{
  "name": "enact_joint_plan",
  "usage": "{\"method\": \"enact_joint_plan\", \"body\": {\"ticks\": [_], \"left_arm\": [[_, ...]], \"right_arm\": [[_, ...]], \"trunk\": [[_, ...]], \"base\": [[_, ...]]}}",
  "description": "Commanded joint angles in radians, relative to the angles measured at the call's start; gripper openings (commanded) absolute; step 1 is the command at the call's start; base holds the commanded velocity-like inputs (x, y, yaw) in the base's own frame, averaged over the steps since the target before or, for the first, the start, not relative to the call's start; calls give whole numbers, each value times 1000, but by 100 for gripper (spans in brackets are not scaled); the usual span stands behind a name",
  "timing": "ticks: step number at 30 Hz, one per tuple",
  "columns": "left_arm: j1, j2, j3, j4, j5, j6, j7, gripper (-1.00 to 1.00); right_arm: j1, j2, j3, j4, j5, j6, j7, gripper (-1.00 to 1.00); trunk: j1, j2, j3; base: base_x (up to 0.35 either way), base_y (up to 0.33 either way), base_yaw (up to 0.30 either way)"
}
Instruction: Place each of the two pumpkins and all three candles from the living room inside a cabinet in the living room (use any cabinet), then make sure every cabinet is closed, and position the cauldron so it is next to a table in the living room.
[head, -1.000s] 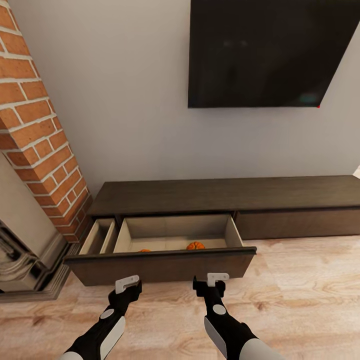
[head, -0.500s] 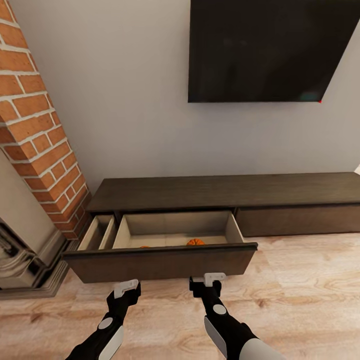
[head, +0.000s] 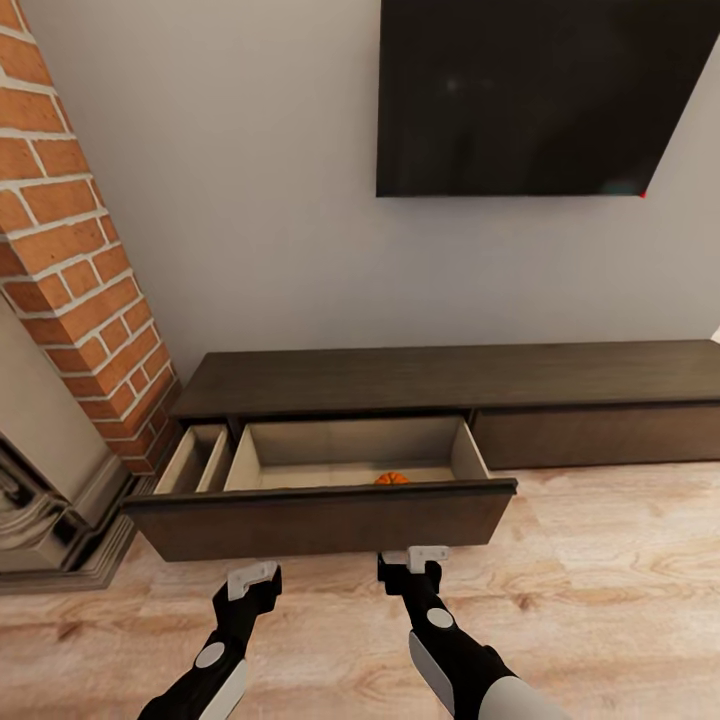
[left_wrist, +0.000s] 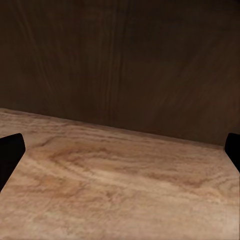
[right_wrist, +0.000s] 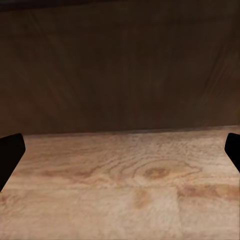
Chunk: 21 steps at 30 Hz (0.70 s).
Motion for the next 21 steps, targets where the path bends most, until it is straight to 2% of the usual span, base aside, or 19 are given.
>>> {"method": "enact_joint_plan", "body": {"ticks": [1, 4, 21], "left_arm": [[0, 0, 0, 0, 0, 0, 0, 100], [0, 1, 1, 0, 0, 0, 0, 100], [0, 2, 5, -9, 5, -1, -1, 100]], "right_arm": [[0, 0, 1, 0, 3, -1, 0, 100], [0, 0, 6, -1, 14, -9, 1, 100], [0, 0, 2, -2, 4, -16, 1, 100]], "trunk": [[4, -7, -3], [15, -28, -13], [15, -28, -13]], "base": [[0, 0, 0], [0, 0, 0], [21, 2, 0]]}}
